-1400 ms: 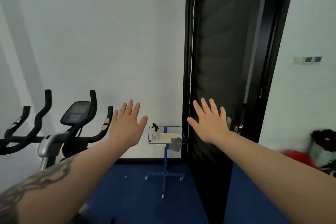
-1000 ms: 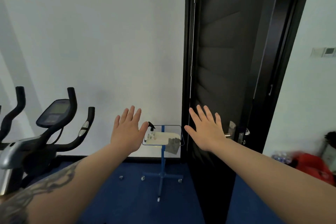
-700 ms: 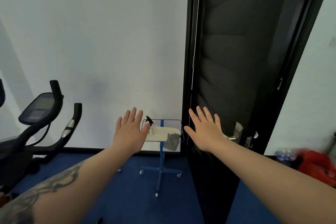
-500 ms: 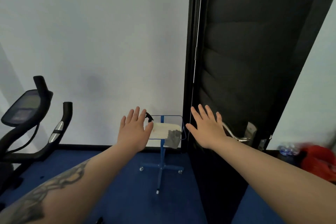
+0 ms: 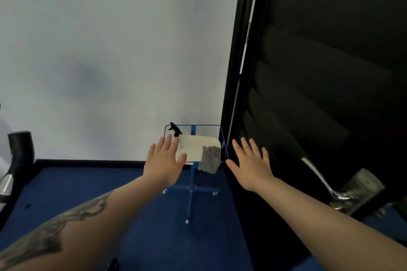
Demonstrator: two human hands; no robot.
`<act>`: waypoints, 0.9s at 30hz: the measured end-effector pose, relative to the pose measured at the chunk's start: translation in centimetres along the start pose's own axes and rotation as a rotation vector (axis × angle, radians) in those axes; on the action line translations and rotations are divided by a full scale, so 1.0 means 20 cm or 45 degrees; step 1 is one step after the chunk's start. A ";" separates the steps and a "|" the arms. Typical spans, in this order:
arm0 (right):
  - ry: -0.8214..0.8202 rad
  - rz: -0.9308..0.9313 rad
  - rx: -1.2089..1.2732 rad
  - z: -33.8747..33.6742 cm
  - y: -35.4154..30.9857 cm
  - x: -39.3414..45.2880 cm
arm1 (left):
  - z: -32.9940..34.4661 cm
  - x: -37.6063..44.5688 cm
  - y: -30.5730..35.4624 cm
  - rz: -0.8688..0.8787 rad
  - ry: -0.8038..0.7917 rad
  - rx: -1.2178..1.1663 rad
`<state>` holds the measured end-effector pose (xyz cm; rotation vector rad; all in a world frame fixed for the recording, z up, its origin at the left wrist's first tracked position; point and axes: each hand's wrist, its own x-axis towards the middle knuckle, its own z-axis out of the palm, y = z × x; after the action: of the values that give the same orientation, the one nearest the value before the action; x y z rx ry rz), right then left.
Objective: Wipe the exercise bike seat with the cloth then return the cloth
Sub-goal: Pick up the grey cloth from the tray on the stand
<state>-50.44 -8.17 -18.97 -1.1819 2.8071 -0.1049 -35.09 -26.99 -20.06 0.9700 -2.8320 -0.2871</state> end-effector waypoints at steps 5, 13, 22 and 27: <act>-0.053 0.035 0.015 0.10 0.05 0.28 | 0.12 0.26 0.00 0.014 -0.047 -0.026; -0.166 -0.023 0.053 0.29 0.14 0.85 | 0.35 0.73 -0.02 -0.106 -0.132 -0.016; -0.351 -0.052 0.065 0.57 0.26 1.28 | 0.66 1.07 -0.01 -0.218 -0.266 -0.050; -0.470 -0.053 0.062 0.73 0.26 1.40 | 0.83 1.15 -0.06 -0.259 -0.357 -0.082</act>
<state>-71.84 -25.00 -35.69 -1.1175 2.4473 0.0389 -55.61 -39.90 -35.06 1.2992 -2.9454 -0.5748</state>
